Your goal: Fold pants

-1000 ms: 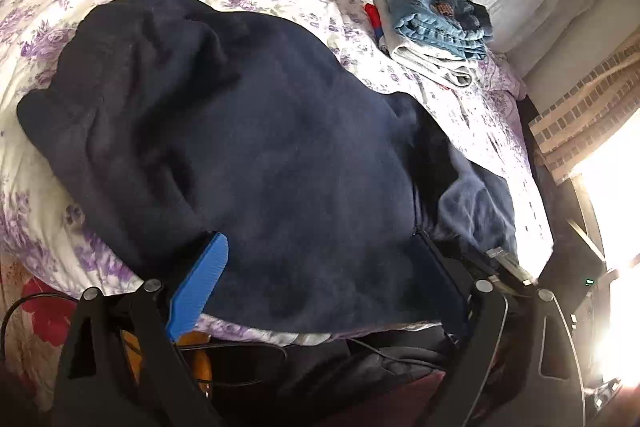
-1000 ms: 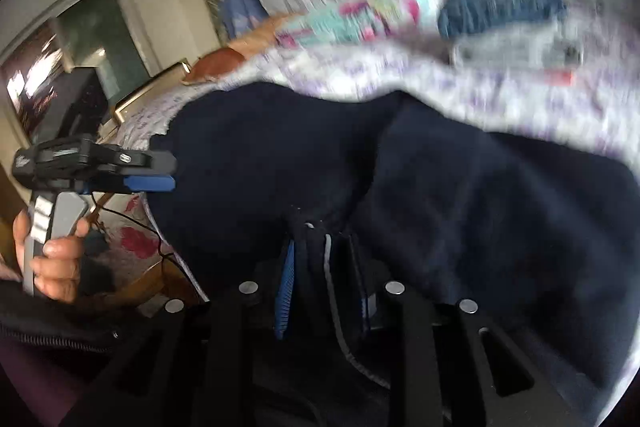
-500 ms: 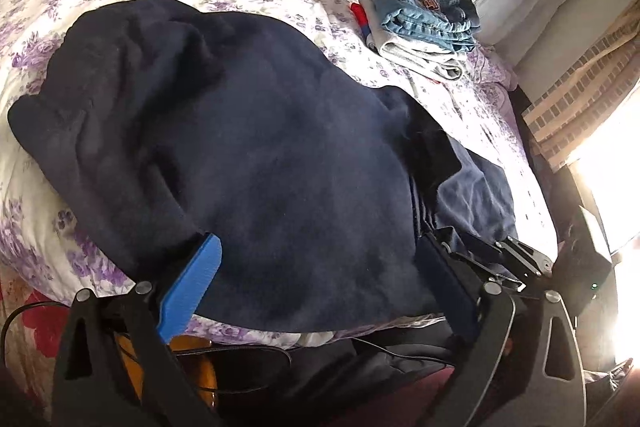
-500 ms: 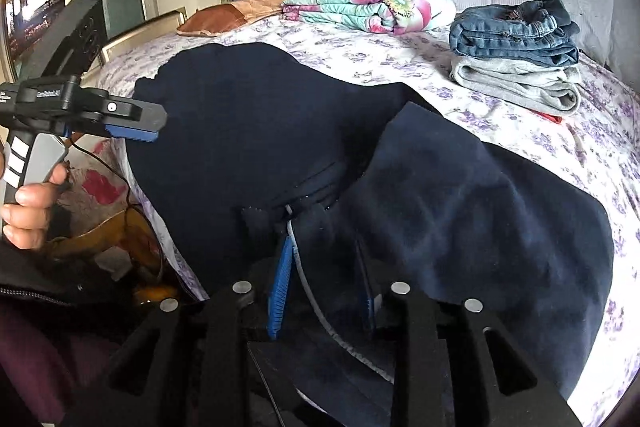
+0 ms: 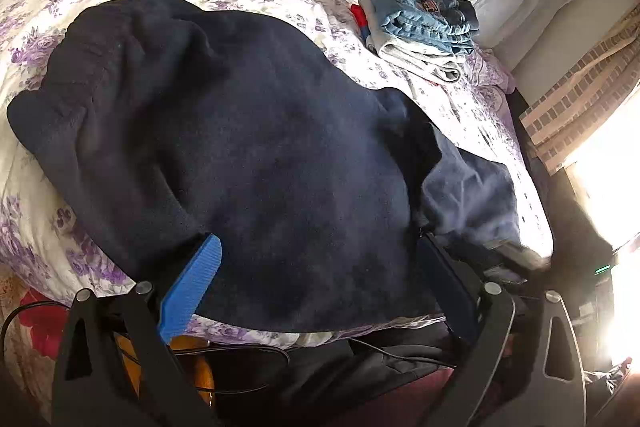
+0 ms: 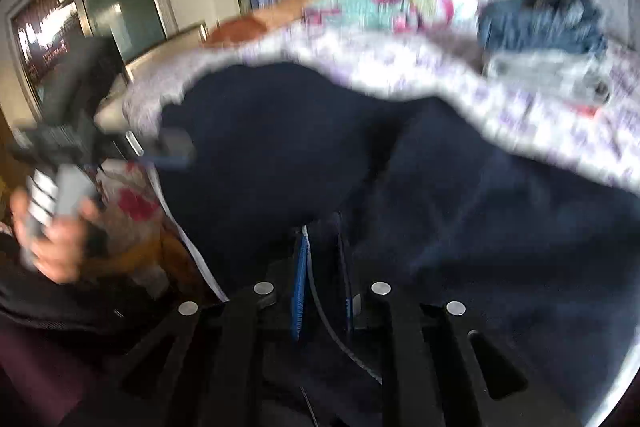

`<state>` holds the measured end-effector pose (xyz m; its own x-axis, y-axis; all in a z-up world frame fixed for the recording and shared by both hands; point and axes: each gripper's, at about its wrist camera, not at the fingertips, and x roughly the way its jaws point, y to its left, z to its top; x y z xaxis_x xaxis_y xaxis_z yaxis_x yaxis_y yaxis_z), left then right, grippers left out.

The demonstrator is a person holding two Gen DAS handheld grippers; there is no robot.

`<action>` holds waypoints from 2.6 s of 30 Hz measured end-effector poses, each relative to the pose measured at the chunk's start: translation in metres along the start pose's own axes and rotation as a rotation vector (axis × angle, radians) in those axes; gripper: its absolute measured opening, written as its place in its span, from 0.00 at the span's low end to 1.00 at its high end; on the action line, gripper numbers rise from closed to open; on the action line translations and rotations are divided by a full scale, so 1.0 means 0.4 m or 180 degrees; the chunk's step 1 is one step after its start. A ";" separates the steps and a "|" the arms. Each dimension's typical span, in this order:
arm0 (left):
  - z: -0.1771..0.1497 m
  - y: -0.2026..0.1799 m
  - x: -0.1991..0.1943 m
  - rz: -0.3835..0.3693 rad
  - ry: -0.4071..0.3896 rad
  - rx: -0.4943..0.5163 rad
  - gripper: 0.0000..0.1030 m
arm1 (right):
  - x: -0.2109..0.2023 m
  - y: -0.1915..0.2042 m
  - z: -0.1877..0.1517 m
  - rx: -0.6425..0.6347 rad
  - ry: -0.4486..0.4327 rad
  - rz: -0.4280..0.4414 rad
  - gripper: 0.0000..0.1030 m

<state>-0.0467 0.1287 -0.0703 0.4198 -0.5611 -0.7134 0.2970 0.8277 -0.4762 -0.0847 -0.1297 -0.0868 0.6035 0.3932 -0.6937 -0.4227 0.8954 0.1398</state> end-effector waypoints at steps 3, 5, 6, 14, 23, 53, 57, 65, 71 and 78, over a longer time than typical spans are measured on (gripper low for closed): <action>0.001 -0.002 0.001 0.0002 0.0013 -0.0013 0.93 | -0.010 -0.004 -0.006 0.0041 -0.0069 0.0098 0.20; 0.002 -0.004 0.002 0.0007 0.0019 -0.0021 0.93 | -0.024 -0.008 -0.002 0.0038 -0.0080 0.0111 0.26; 0.002 -0.004 0.003 0.0009 0.0020 -0.0022 0.93 | -0.035 -0.007 0.002 0.0014 -0.0081 0.0082 0.35; 0.008 0.004 0.006 0.0008 0.0036 -0.0023 0.93 | -0.144 -0.097 0.107 0.0416 -0.0710 -0.0193 0.39; -0.002 0.015 -0.081 0.0060 -0.0229 -0.0089 0.94 | -0.063 -0.116 0.109 0.0770 -0.0468 -0.0225 0.46; 0.070 0.201 -0.066 -0.0403 -0.0735 -0.1025 0.23 | -0.185 -0.029 -0.062 0.0889 -0.0875 0.0289 0.64; 0.083 0.077 -0.128 -0.0289 -0.0844 -0.0517 0.22 | -0.258 -0.081 -0.095 0.0991 -0.1142 0.0008 0.64; 0.071 -0.420 -0.109 -0.0140 -0.0619 0.1267 0.22 | -0.504 -0.259 -0.187 0.1511 -0.1814 -0.0763 0.64; -0.093 -0.663 0.230 -0.0180 0.0913 0.2222 0.49 | -0.574 -0.349 -0.290 0.1959 -0.1801 -0.1124 0.64; -0.063 -0.613 0.161 -0.0487 0.0870 0.1938 0.82 | -0.517 -0.370 -0.308 0.2020 -0.1448 -0.0680 0.72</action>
<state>-0.1142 -0.1099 -0.0125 0.1267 -0.5818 -0.8034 0.7988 0.5401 -0.2651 -0.2304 -0.3691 -0.0512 0.9015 0.1244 -0.4145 0.1147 0.8549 0.5059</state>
